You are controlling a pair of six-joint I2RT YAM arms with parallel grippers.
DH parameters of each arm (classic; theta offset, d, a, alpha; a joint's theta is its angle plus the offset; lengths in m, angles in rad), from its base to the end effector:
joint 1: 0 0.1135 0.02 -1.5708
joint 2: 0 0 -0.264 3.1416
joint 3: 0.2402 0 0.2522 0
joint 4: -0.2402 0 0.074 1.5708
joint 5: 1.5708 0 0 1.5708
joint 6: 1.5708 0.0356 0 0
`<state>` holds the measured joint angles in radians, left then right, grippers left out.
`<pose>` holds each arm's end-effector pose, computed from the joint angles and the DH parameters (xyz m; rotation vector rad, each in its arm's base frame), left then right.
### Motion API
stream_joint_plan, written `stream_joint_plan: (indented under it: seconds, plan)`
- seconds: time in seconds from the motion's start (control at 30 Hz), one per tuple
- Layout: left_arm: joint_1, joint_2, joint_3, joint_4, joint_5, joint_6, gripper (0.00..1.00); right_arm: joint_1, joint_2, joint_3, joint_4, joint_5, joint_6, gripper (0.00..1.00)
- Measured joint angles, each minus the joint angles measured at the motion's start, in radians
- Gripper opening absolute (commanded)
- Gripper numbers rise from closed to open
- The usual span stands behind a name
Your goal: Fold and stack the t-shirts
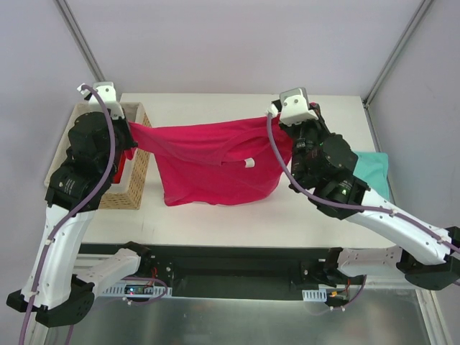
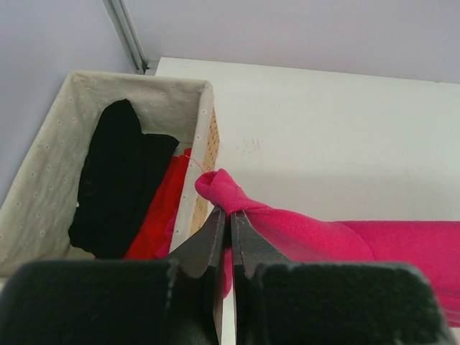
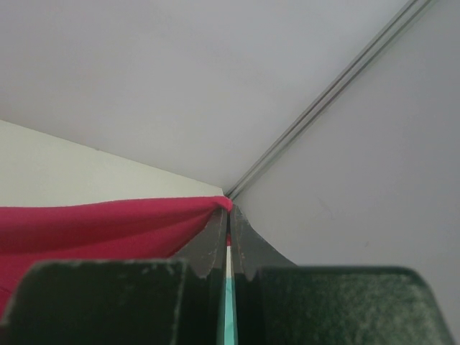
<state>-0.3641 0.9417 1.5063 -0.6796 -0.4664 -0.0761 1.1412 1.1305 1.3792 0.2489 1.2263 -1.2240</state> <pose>0.1408 -0.0365 0.4966 -0.1080 1.6703 0.0610 0.1162 0.1731 0.5118 -0.4467 1.3775 -0.7223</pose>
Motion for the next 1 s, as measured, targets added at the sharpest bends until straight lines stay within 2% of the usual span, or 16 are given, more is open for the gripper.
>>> stream_joint_plan:
  seconds: [0.43, 1.0]
  plan:
    - [0.0, 0.018, 0.0, 0.002, 0.012, -0.011, 0.0, -0.058, 0.039, 0.014, -0.13, -0.009, 0.108, 0.01]
    - [0.0, -0.038, -0.034, 0.053, -0.011, 0.004, 0.0, -0.06, 0.092, 0.071, -0.158, -0.022, 0.13, 0.01]
